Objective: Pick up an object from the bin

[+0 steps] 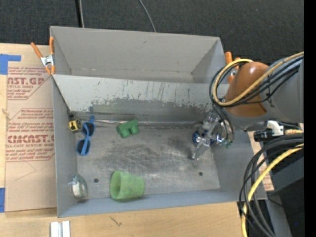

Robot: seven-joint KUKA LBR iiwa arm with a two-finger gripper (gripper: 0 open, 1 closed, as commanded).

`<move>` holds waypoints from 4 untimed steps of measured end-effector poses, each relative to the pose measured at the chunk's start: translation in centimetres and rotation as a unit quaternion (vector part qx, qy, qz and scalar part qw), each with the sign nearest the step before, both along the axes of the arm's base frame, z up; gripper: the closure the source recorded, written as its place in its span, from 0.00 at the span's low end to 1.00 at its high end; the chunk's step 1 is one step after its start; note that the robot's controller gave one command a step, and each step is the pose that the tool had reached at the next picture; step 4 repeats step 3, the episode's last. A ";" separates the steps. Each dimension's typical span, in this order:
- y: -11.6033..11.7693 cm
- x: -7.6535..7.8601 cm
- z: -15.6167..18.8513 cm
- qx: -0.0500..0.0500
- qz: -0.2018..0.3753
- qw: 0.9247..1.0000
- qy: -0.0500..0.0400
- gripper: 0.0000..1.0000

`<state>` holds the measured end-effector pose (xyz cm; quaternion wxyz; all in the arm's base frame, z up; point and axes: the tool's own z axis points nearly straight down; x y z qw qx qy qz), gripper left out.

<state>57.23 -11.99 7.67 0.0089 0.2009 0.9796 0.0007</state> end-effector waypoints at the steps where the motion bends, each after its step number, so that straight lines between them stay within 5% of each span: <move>1: -0.1 0.0 0.1 -0.001 0.000 1.000 0.000 1.00; 2: 0.7 -0.6 11.0 0.001 0.002 1.000 0.004 1.00; 3: 1.1 -0.2 16.4 -0.002 0.170 0.985 0.006 1.00; 4: 1.1 -0.2 16.4 -0.002 0.170 0.985 0.006 1.00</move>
Offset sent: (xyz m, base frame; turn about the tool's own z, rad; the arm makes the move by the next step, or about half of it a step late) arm 0.0000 0.0000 0.0000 0.0000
